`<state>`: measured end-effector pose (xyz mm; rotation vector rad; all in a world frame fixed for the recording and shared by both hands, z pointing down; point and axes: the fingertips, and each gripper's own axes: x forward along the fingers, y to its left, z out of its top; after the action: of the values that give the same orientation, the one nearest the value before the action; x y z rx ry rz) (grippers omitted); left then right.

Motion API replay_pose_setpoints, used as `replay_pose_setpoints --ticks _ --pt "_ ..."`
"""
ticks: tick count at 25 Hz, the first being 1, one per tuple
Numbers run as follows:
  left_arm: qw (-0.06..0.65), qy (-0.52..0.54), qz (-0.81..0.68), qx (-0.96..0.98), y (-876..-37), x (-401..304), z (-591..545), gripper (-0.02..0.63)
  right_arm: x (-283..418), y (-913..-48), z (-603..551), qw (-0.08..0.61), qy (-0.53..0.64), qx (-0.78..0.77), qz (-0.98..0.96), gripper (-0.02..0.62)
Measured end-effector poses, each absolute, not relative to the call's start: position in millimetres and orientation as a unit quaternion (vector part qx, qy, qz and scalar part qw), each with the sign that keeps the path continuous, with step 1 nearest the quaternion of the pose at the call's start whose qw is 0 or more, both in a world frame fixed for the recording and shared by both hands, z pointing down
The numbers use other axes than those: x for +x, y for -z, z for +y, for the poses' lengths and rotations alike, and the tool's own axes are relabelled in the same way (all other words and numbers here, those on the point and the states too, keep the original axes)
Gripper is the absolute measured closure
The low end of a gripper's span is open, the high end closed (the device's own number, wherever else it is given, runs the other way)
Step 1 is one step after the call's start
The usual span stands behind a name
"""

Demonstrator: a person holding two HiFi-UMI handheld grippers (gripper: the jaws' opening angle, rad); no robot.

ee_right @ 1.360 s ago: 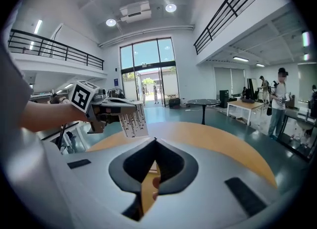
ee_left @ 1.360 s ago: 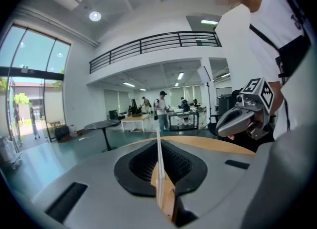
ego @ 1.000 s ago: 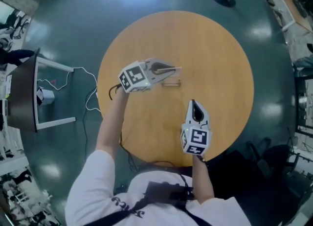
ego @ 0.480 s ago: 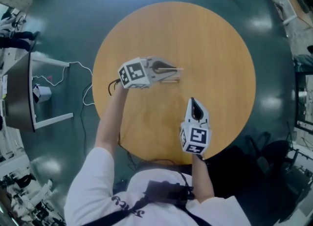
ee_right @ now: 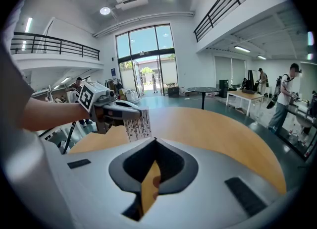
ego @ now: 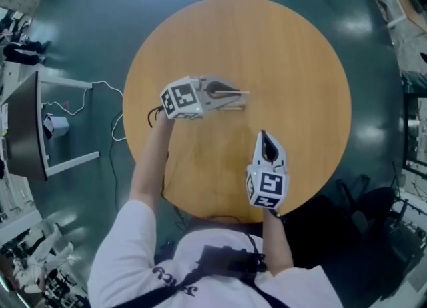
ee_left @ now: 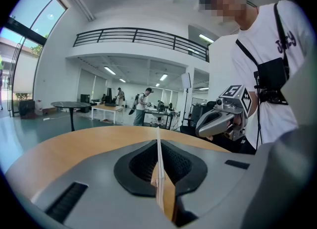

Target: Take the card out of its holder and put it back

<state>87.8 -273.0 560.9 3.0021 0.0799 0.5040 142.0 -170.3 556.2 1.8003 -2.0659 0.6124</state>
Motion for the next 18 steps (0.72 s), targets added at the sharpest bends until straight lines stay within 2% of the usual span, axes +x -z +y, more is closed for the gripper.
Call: replay_pose_setpoints --ticks 18 --pt "0.073 -0.142 0.036 0.986 -558.6 76.7 -280.6 0.583 136.1 -562.8 -170.2 0.175 -0.229 0.629 -0.722 0.574"
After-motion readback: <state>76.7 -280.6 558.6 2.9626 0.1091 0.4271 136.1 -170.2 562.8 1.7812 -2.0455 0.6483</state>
